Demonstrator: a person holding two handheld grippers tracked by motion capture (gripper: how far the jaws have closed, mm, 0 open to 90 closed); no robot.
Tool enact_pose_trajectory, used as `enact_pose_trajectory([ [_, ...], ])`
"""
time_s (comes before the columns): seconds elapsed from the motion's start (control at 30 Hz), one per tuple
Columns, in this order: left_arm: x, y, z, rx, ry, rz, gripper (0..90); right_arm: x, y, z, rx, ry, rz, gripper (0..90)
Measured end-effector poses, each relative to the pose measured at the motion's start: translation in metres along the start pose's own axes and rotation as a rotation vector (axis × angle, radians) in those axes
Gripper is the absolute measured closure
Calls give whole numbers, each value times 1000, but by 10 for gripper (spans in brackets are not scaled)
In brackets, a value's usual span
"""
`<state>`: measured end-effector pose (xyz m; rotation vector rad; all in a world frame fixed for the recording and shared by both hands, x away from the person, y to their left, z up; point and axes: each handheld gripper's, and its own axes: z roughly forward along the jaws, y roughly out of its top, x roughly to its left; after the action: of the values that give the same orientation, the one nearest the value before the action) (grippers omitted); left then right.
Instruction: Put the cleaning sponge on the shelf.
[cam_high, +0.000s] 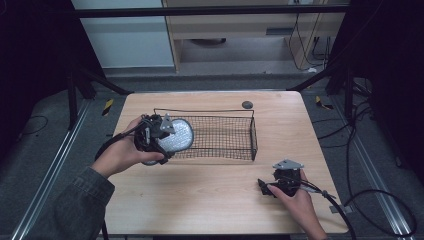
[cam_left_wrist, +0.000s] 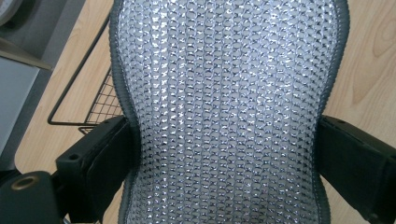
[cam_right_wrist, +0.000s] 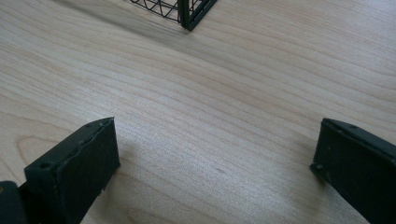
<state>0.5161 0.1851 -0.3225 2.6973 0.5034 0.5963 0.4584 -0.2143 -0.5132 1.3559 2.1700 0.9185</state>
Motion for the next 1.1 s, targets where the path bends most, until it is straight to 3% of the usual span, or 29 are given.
enact_pose_trajectory([
  [0.33, 13, -1, 3, -3, 19, -24, 69, 0, 0, 0, -1, 0, 0, 4],
  [1.1, 24, 14, 3, 8, 70, 2, 69, 0, 0, 0, -2, 0, -1, 4],
])
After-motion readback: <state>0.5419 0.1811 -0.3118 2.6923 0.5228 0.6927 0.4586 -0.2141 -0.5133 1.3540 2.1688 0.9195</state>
